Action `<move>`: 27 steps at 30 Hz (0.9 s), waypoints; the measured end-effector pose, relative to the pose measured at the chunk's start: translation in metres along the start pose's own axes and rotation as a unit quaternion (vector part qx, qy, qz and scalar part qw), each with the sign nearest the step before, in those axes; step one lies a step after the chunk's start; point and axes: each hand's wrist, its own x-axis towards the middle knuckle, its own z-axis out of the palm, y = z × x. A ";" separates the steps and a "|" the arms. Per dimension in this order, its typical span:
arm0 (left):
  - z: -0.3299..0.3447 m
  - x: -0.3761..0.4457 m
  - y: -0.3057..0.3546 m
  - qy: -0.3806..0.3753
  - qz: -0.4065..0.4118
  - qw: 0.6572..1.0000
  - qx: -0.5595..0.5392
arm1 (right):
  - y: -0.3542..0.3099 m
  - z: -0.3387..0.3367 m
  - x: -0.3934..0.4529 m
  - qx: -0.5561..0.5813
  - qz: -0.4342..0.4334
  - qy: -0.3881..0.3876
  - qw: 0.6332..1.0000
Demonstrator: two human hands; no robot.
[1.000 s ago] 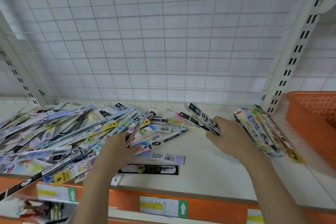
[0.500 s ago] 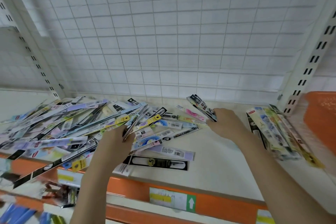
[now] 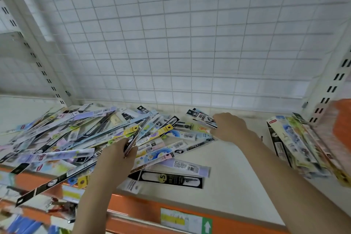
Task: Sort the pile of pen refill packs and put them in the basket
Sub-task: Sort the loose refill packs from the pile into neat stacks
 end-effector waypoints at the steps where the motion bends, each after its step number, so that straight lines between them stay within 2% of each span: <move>1: 0.001 0.001 0.001 -0.001 0.002 1.000 -0.003 | 0.001 -0.001 -0.001 -0.006 -0.001 0.002 1.000; 5: 0.002 0.002 0.005 0.002 0.014 1.000 0.002 | 0.011 -0.006 -0.003 0.046 0.016 -0.024 0.999; 12: 0.006 0.007 0.006 0.003 0.029 1.000 0.001 | 0.035 -0.027 -0.004 0.155 0.052 -0.015 0.986; 19: 0.008 0.010 0.007 -0.002 0.036 0.999 -0.001 | 0.035 -0.041 -0.017 0.303 0.045 -0.098 0.947; 27: 0.005 0.011 0.005 -0.006 0.031 0.999 -0.006 | 0.031 -0.039 -0.018 0.298 0.043 -0.102 0.948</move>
